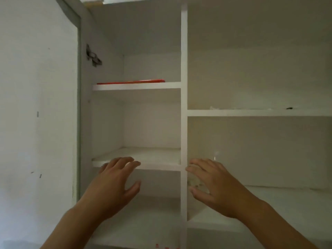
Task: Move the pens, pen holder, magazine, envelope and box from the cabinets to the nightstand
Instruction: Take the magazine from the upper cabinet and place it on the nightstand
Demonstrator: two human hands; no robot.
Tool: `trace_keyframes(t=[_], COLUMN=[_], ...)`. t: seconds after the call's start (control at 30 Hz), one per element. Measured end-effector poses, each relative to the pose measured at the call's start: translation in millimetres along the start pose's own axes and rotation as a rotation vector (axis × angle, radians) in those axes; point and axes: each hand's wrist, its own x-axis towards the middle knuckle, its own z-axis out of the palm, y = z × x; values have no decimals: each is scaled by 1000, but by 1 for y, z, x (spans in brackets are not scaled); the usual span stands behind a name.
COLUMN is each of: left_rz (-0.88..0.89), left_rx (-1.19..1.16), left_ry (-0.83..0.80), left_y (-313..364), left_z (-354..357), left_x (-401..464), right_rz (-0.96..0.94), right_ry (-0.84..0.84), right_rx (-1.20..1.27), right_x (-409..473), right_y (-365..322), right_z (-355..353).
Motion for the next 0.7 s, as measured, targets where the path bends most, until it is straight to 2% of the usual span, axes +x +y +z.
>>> trace_keyframes(t=[0.17,0.7], left_rz=[25,77], left_rx=[6,201], left_ry=[119,282], left_y=[-12,-53], left_z=[-30,-106], left_x=[43,140], right_rz=[-73,-126], right_ry=[105,329], right_rx=[-85,-259], right_x=[59,208], right_y=[-6,-18], right_z=[-42,-123])
